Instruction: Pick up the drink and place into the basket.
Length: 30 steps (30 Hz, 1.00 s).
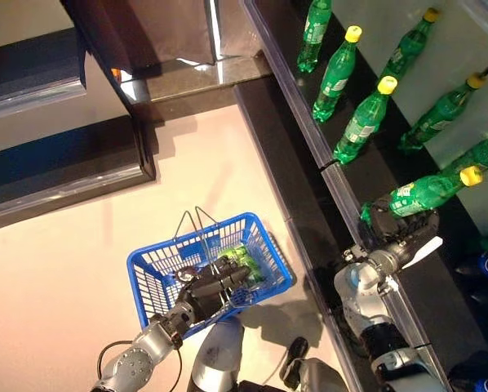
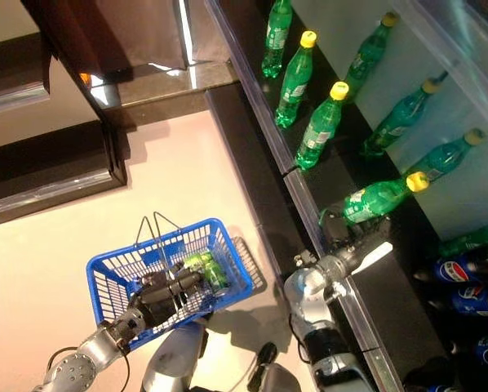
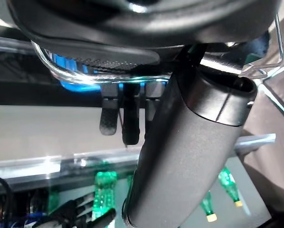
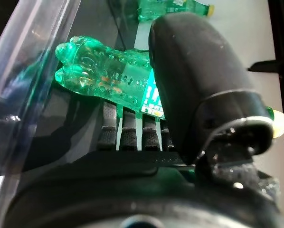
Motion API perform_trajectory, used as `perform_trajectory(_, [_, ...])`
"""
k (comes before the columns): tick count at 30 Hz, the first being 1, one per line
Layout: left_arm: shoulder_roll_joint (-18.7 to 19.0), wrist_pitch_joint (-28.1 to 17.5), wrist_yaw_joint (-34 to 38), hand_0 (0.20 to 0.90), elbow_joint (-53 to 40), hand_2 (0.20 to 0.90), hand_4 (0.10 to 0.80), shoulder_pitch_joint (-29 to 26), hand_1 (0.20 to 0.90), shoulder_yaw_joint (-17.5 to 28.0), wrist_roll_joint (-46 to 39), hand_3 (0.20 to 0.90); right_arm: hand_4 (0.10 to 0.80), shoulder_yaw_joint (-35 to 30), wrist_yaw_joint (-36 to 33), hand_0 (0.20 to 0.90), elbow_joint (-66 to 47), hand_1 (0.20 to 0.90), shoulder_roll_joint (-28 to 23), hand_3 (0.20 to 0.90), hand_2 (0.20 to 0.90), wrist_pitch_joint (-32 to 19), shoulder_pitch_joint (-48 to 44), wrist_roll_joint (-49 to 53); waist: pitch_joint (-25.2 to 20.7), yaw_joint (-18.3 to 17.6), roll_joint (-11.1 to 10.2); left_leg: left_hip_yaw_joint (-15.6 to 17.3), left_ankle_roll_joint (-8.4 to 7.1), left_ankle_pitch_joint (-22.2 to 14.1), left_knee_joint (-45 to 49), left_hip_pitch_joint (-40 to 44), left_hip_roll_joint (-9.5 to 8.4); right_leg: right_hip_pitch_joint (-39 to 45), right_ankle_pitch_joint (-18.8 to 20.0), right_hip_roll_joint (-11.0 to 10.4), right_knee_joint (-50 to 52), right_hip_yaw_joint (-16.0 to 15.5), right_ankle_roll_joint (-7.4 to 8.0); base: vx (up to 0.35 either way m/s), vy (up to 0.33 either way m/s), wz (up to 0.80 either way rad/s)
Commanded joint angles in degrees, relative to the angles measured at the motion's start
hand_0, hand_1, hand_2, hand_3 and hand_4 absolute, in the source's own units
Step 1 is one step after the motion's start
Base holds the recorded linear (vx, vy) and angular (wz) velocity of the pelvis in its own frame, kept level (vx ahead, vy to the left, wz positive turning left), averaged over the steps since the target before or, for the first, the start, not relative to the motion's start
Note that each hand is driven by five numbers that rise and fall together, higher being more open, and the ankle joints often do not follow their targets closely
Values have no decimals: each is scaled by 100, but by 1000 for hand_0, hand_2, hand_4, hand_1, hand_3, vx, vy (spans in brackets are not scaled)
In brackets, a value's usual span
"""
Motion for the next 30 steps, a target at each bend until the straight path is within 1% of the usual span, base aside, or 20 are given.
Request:
perform_trajectory(1, [-578,-454,-1050,300,-2145,300,100,263,300,-84,-184,200,100,233,157,300,-1578,300,-715,200,300,-122,-264,-1476,-1077,-194,80,-279,-537,-721,512,449,203,-428,1047,-336,-130,70,798,96,120,-2])
perform_trajectory(4, [-593,-559,-1034,300,-2194,300,100,333,300,-183,-229,200,100,372,440,300,-2043,300,-843,200,300,37,-142,-1621,-1162,-263,86,-214,-522,-696,491,515,181,-399,1054,-364,-130,84,794,43,92,-1])
perform_trajectory(5, [-574,-655,-1022,300,-2247,300,100,348,300,-264,-277,200,100,482,618,300,-2352,300,-960,200,300,91,-95,-1666,-1188,-310,87,-175,-512,-679,487,541,167,-393,1064,-382,-127,92,787,2,74,-2])
perform_trajectory(11, [-504,-918,-1054,300,-2293,300,100,261,300,-519,-417,200,100,775,1065,300,-3080,300,-1214,200,300,173,-137,-1765,-1204,-426,93,-89,-483,-640,471,631,149,-348,1086,-425,-128,95,763,-17,68,-7])
perform_trajectory(15, [-526,-1035,-1128,300,-2324,300,100,158,300,-774,-486,200,100,1028,1444,300,-3504,300,-1361,200,300,320,-258,-1428,-1199,-504,82,-41,-458,-625,484,665,131,-330,1097,-461,-114,93,744,-31,49,-6])
perform_trajectory(17, [-569,-1090,-1202,300,-2361,300,100,116,300,-932,-428,200,100,1170,1559,300,-3567,300,-1358,200,300,374,-280,-1315,-1181,-530,78,-14,-450,-619,499,665,128,-332,1105,-476,-110,95,737,-48,49,1])
perform_trajectory(18, [-597,-1149,-1304,300,-2423,300,100,49,300,-1093,-392,200,100,1305,1686,300,-3593,300,-1353,200,300,501,-308,-1207,-1166,-550,76,2,-442,-625,527,656,120,-331,1109,-494,-109,95,727,-42,42,1])
perform_trajectory(19, [-606,-1174,-1322,300,-2444,300,100,28,300,-1143,-386,200,100,1345,1712,300,-3593,300,-1348,200,300,545,-315,-1176,-1160,-554,77,4,-439,-628,537,654,115,-328,1112,-500,-109,93,724,-58,63,0])
perform_trajectory(20, [-640,-1279,-1378,300,-2521,300,100,-63,300,-1326,-320,200,100,1484,1801,300,-3527,300,-1317,200,300,597,-336,-1043,-1130,-571,79,14,-428,-632,564,655,102,-322,1119,-516,-102,84,712,-36,42,0])
perform_trajectory(26, [-638,-1484,-1547,300,-2699,300,100,-295,300,-1645,-381,200,100,1786,2050,300,-3350,300,-1246,200,300,720,-370,-910,-1067,-599,79,19,-414,-652,627,637,74,-320,1127,-545,-82,68,692,-31,28,0])
perform_trajectory(27, [-638,-1571,-1626,300,-2779,300,100,-388,300,-1772,-421,200,100,1891,2201,300,-3217,300,-1199,200,300,763,-401,-826,-1039,-613,81,31,-407,-654,647,630,67,-317,1132,-561,-79,65,683,-45,49,2])
perform_trajectory(30, [-616,-1749,-1740,300,-2895,300,100,-521,300,-1955,-367,200,100,2052,2266,300,-3054,300,-1192,200,300,786,-430,-736,-1010,-628,84,48,-400,-653,652,608,44,-324,1131,-580,-76,46,682,-50,58,3])
